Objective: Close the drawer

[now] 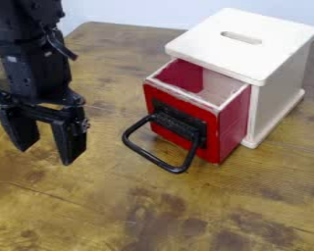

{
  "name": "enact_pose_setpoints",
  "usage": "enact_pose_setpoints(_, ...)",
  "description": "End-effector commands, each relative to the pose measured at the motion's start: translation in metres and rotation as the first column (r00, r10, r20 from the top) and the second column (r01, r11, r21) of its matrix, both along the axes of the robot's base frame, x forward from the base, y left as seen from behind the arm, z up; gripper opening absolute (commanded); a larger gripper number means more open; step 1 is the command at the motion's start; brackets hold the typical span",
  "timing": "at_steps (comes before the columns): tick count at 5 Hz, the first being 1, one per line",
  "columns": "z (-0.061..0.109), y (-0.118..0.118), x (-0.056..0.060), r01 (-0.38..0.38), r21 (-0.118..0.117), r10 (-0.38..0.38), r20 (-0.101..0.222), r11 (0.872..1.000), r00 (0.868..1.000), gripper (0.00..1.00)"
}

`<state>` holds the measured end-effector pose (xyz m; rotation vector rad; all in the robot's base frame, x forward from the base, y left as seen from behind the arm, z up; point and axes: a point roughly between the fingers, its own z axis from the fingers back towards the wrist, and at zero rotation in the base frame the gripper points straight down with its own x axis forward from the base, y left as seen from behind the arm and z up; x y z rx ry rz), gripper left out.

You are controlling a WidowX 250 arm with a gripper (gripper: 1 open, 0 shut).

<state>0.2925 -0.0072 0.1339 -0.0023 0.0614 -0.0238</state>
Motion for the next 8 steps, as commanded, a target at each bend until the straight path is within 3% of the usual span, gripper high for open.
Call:
enact_pose_setpoints(1,-0.003,-0.012,0.001,-0.036,0.003,0.035,0.161,0.999,0.986,1.00)
enact_pose_setpoints(2,-0.018,-0.030,0.011,-0.049,-0.003,0.048,0.251,0.999,0.967,1.00)
enact_pose_setpoints(3,-0.030,-0.049,0.030,-0.056,-0.001,0.055,0.216,0.998,0.975,1.00)
enact_pose_setpoints(5,-0.054,-0.075,0.066,-0.088,-0.011,0.088,0.229,0.996,0.969,1.00)
enact_pose_setpoints(6,-0.059,-0.078,0.077,-0.113,-0.031,0.118,0.261,0.993,0.958,1.00)
enact_pose_setpoints(7,-0.056,-0.082,0.096,-0.110,-0.046,0.118,0.283,0.993,0.952,1.00)
enact_pose_setpoints(8,-0.057,-0.085,0.119,-0.108,-0.025,0.111,0.244,0.994,0.963,1.00)
